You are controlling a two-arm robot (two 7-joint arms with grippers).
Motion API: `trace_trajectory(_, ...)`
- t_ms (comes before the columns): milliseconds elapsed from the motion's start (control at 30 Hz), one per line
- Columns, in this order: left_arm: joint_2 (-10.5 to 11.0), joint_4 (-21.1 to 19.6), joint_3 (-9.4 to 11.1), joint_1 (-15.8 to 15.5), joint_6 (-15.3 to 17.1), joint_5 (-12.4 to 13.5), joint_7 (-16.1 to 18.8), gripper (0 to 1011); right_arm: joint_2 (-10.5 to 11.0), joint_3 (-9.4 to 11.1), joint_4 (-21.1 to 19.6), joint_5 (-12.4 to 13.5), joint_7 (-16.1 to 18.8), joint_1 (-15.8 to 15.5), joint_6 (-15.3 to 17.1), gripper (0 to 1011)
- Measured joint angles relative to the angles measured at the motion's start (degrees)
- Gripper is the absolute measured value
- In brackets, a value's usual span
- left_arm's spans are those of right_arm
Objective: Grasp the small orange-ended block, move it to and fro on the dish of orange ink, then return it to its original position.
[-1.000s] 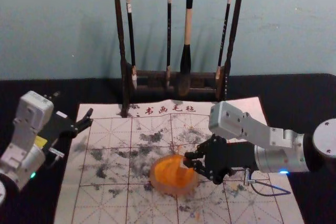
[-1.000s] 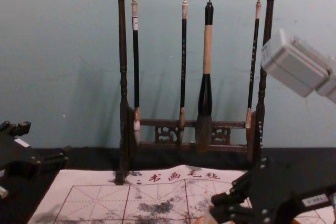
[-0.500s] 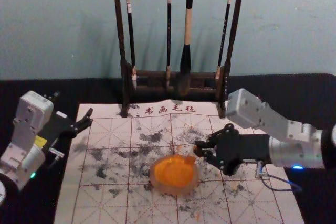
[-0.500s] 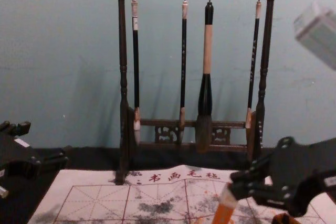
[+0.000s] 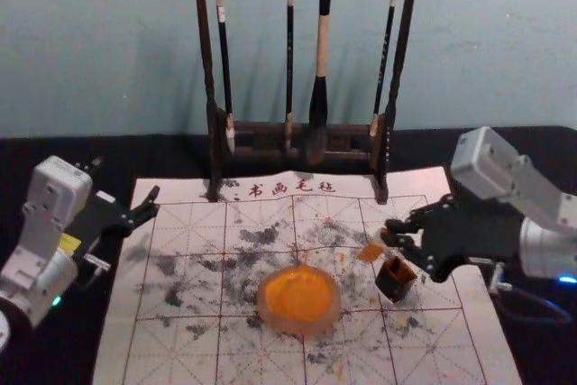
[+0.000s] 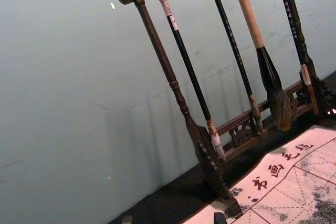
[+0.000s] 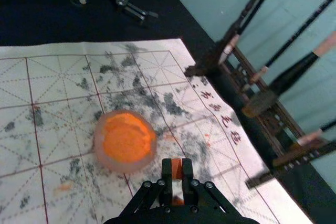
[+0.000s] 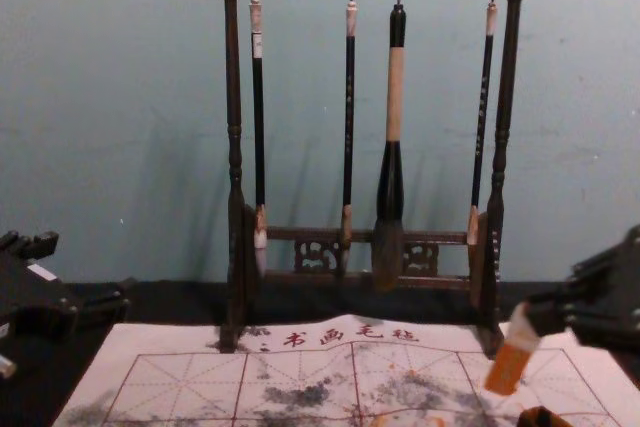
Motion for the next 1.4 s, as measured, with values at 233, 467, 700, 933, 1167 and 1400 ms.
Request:
trace_trajectory(233,0.0,0.0,0.0,0.0,0.0,0.0,0.0,1001,2.6,2.3,-1.6,0.7,-1.1,-2.6,0.5,75)
trace_trajectory(467,0.0,0.0,0.0,0.0,0.0,0.0,0.0,1001,3.8,3.6,-2.3,1.0,-1.6,-4.4,0.9,75)
trace_trajectory(700,0.0,0.0,0.0,0.0,0.0,0.0,0.0,1001,4.3,4.5,-2.6,1.1,-1.8,-5.6,1.2,75)
trace_trajectory(933,0.0,0.0,0.0,0.0,0.0,0.0,0.0,1001,4.4,4.7,-2.5,1.2,-1.7,-6.1,1.4,75)
trace_trajectory(1167,0.0,0.0,0.0,0.0,0.0,0.0,0.0,1001,3.9,4.7,-1.6,1.3,-1.5,-6.1,1.8,75)
trace_trajectory(1400,0.0,0.0,0.0,0.0,0.0,0.0,0.0,1001,3.1,4.6,-0.7,1.5,-1.4,-5.6,2.3,75)
